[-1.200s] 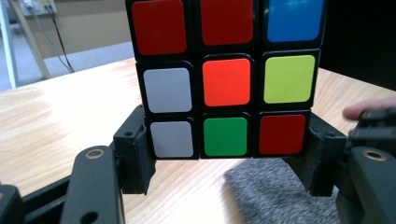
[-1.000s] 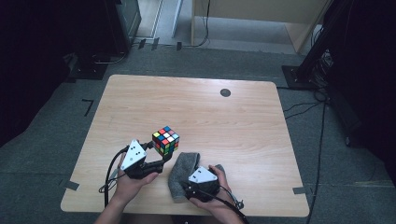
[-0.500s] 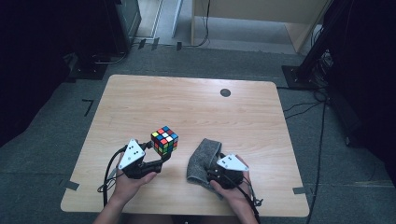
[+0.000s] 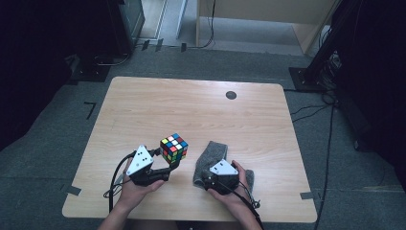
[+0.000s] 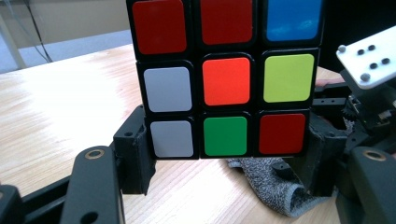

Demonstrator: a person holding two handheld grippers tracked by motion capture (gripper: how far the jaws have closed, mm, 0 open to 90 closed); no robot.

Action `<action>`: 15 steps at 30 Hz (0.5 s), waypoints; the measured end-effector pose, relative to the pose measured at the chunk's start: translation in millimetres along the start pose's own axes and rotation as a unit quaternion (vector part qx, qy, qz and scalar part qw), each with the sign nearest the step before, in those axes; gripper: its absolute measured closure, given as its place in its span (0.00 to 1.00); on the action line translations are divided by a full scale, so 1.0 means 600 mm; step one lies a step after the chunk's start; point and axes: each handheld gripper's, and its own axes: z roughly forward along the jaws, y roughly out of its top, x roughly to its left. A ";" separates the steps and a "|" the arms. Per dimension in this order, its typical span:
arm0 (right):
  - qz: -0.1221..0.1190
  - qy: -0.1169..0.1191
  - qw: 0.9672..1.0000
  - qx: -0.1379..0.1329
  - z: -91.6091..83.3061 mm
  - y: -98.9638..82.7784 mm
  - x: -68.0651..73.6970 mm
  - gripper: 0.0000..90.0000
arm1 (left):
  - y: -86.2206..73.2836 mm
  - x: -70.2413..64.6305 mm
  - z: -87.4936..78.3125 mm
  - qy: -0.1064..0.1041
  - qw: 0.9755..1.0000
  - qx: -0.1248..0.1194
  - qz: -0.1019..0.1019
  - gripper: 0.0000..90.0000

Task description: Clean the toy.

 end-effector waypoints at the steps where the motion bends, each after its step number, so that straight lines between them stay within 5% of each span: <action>1: 0.002 0.001 1.000 0.005 0.000 0.000 -0.001 0.33 | 0.000 0.001 0.000 -0.002 1.000 -0.001 -0.001 0.38; 6: 0.005 0.005 1.000 0.016 0.003 -0.006 -0.005 0.45 | 0.000 0.001 -0.002 -0.004 1.000 -0.006 0.000 0.38; 12: 0.011 -0.015 1.000 0.007 -0.004 -0.012 -0.017 0.76 | 0.000 -0.002 -0.001 -0.004 1.000 0.000 0.007 0.38; 15: 0.042 -0.001 0.999 -0.004 -0.012 -0.009 -0.025 0.84 | -0.003 -0.005 0.004 -0.001 1.000 0.009 0.017 0.38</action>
